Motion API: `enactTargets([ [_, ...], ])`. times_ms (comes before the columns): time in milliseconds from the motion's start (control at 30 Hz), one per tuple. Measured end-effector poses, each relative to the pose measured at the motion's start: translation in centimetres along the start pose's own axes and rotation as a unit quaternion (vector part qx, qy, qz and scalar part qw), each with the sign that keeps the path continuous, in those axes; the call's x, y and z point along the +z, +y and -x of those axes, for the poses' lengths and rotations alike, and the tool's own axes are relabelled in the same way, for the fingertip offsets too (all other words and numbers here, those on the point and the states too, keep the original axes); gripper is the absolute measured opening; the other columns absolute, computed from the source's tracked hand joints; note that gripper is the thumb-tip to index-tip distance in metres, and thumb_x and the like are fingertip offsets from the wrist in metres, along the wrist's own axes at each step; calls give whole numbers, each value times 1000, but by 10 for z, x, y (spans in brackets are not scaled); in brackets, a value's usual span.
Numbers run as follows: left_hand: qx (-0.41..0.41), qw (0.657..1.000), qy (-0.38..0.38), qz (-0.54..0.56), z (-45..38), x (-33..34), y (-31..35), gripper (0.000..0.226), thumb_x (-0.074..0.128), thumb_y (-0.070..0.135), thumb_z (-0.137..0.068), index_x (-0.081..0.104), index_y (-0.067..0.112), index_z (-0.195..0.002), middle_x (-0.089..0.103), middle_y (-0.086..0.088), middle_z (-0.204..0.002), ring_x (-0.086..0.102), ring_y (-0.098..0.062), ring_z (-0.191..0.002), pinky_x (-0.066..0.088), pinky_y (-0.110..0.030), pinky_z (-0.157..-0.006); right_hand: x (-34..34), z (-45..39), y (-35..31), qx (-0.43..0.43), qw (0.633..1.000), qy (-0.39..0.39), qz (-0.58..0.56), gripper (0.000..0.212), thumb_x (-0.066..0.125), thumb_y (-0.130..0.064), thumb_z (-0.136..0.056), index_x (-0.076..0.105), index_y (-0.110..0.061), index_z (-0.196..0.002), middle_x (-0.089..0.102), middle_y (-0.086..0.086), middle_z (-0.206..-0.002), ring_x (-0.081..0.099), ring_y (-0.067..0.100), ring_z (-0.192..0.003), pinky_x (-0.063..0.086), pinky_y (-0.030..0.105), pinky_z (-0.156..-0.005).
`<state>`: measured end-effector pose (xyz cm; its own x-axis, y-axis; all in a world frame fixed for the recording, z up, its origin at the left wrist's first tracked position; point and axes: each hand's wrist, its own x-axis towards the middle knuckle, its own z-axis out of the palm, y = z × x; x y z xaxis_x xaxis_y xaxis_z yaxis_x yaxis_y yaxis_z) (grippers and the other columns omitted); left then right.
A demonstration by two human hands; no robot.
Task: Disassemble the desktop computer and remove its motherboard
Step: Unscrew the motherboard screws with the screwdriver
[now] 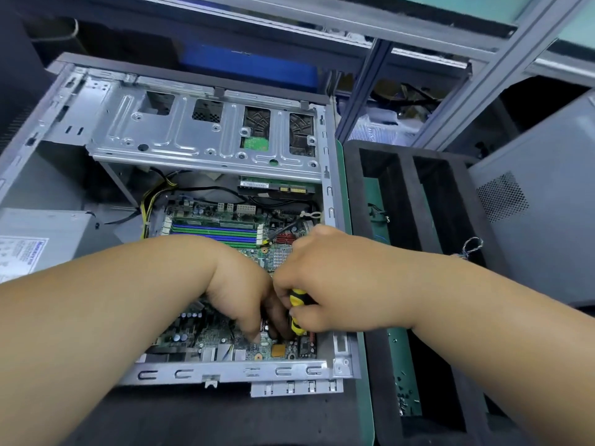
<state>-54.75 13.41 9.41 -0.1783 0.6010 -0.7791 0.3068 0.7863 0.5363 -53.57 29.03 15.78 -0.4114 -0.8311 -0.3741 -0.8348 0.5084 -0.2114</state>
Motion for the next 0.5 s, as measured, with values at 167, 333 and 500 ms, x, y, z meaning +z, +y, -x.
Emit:
enactTargets([
  [167, 4, 1000, 2, -18, 1, 0, 1, 28, 64, 29, -90, 49, 53, -87, 39, 50, -46, 36, 34, -51, 24, 11, -50, 3, -2, -2, 6, 1000, 3, -3, 10, 55, -41, -88, 55, -32, -92, 59, -9, -83, 46, 14, -91, 29, 34, -97],
  [333, 8, 1000, 0, -22, 0, 2, -1, 24, 64, 29, -91, 54, 49, -101, 40, 50, -47, 37, 34, -51, 25, 11, -51, 6, -2, -5, 13, 1000, 3, 16, 17, 53, -44, -89, 60, -31, -97, 60, -9, -85, 48, 13, -93, 30, 36, -97],
  [500, 1, 1000, 8, -21, 0, 2, 0, 24, 65, 30, -90, 53, 50, -99, 40, 51, -47, 36, 35, -51, 24, 12, -52, 6, -1, -6, 16, 1000, 1, 25, 20, 51, -44, -89, 62, -30, -99, 63, -9, -88, 48, 13, -93, 29, 36, -98],
])
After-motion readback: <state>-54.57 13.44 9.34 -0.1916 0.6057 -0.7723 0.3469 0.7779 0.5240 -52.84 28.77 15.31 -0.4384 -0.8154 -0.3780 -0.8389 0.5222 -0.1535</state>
